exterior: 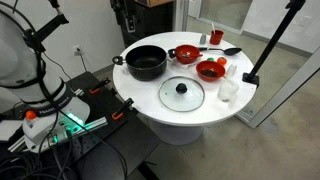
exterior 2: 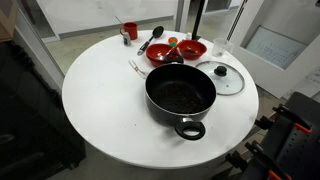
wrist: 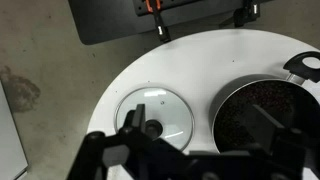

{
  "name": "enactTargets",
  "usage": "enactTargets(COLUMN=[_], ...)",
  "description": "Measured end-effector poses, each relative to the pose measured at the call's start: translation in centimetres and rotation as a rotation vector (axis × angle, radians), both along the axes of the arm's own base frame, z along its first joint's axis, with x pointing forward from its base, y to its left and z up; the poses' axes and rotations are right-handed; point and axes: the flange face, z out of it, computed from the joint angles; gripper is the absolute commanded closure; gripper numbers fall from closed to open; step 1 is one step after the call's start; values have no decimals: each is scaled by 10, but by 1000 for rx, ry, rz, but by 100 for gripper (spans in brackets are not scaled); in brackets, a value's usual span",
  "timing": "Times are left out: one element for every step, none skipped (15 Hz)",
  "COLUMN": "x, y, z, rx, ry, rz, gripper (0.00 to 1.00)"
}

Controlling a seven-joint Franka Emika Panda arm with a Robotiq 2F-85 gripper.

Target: Cover the black pot with the lid on the table

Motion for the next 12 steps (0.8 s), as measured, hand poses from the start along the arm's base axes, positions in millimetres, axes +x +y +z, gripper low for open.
enactTargets(x=[0, 0, 0, 0, 0, 1, 3, 7, 11, 16, 20, 24], y=[0, 0, 0, 0, 0, 0, 1, 2, 4, 5, 5, 3], z=[0, 0, 0, 0, 0, 1, 3, 5, 8, 10, 11, 9], rx=[0, 0, 0, 0, 0, -3, -16, -35, -49, -58, -62, -63], ry=[0, 0, 0, 0, 0, -8, -31, -63, -99, -133, -163, -183], rz=[0, 0, 0, 0, 0, 0, -8, -19, -33, -51, -75, -97], gripper=[0, 0, 0, 0, 0, 0, 0, 0, 0, 0, 0, 0])
